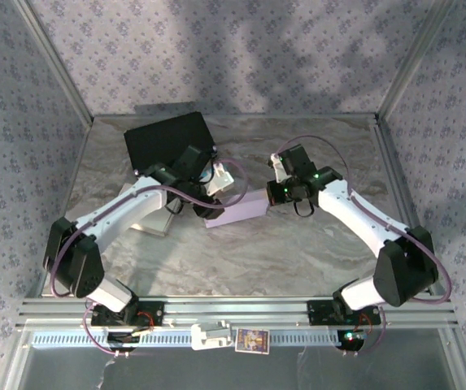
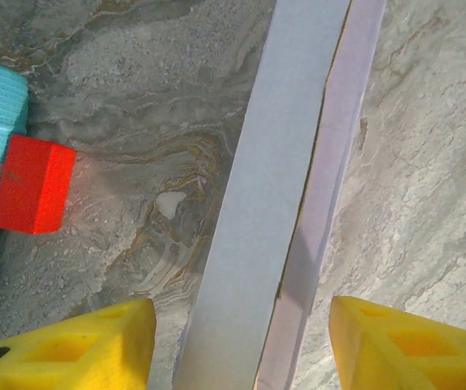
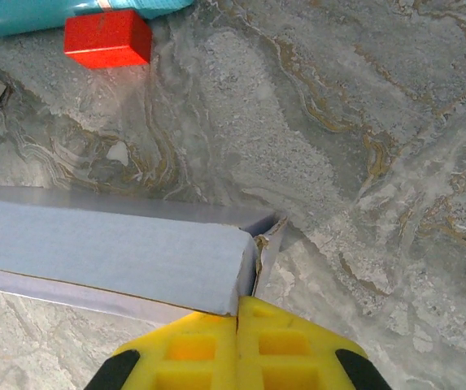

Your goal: Fold the paper box

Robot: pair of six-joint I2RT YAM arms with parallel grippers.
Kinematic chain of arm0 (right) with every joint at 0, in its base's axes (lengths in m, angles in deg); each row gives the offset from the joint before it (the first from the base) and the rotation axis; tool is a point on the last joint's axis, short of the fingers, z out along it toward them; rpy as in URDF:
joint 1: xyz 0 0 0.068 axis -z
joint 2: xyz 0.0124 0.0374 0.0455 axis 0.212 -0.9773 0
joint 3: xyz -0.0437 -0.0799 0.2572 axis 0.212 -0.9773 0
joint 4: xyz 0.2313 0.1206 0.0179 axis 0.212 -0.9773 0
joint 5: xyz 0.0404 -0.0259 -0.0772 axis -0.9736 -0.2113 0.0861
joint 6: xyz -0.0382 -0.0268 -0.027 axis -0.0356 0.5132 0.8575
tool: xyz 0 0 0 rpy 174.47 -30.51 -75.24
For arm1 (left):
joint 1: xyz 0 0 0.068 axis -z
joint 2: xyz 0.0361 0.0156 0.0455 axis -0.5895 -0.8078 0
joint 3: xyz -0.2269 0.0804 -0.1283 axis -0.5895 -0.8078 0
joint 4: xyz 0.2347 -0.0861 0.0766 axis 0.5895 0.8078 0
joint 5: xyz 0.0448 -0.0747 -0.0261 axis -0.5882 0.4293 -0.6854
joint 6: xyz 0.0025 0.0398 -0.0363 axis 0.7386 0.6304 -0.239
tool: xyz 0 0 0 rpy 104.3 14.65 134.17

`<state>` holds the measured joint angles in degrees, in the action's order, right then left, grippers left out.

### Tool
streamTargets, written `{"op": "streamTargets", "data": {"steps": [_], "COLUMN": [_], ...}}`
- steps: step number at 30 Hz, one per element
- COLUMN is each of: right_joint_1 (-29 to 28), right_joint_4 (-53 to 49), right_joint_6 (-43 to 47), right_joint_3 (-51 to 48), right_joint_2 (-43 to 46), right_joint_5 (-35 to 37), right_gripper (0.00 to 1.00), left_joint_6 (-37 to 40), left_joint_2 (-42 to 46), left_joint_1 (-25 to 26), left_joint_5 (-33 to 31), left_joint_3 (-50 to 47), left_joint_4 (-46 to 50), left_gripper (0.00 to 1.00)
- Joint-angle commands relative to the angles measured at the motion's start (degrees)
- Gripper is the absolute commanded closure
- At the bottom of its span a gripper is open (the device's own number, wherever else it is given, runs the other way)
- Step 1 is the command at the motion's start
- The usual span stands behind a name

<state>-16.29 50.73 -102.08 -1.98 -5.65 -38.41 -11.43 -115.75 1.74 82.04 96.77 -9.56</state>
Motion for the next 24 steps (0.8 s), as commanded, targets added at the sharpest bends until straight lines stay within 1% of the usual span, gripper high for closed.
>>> {"op": "streamTargets", "data": {"steps": [1, 3, 5, 7, 8, 10, 11, 13, 15, 19, 24], "right_joint_1": [-0.1, -0.1, -0.2, -0.4, -0.6, -1.0, -1.2, -1.3, -1.3, -1.4, -1.4], "right_joint_4": [-5.4, -6.4, -7.3, -7.8, -7.9, -8.0, -8.0, -8.7, -9.4, -9.9, -10.9], "right_joint_6": [-1.5, -2.1, -2.9, -4.4, -4.9, -5.5, -5.7, -6.0, -6.0, -5.8, -6.0], "right_joint_3": [2.2, 2.5, 5.1, 5.8, 6.0, 6.5, 6.8, 7.6, 8.4, 8.8, 9.6], "right_joint_2": [-2.0, -2.6, -3.2, -3.7, -3.9, -4.2, -4.3, -4.8, -5.2, -5.7, -6.6], "right_joint_5": [1.8, 2.2, 2.5, 2.7, 2.7, 2.9, 3.1, 3.2, 3.1, 2.7, 2.6], "right_gripper": [1.0, 1.0, 1.0, 1.0, 1.0, 1.0, 1.0, 1.0, 1.0, 1.0, 1.0], "left_joint_6": [-5.2, -8.8, -11.9, -15.5, -17.1, -21.2, -23.1, -25.9, -26.2, -25.4, -25.7], "left_joint_2": [3.6, 5.9, 8.2, 10.2, 10.8, 12.4, 12.8, 12.6, 12.0, 10.3, 6.4], "left_joint_1": [-0.5, -1.1, -1.9, -2.1, -2.5, -4.5, -5.9, -9.7, -11.0, -11.2, -10.8], "left_joint_5": [1.3, 0.4, -0.7, -3.9, -4.6, -4.5, -3.0, 3.2, 5.9, 6.9, 9.1], "left_joint_3": [-0.7, -1.6, -2.3, -2.2, -2.1, -2.2, -2.0, -1.3, -0.1, 1.2, 4.0], "left_joint_4": [-2.7, -4.2, -3.6, 0.1, 1.8, 4.9, 6.1, 9.3, 12.1, 14.1, 13.8], "left_gripper": [0.41, 0.41, 0.43, 0.45, 0.46, 0.52, 0.54, 0.59, 0.61, 0.58, 0.6]}}
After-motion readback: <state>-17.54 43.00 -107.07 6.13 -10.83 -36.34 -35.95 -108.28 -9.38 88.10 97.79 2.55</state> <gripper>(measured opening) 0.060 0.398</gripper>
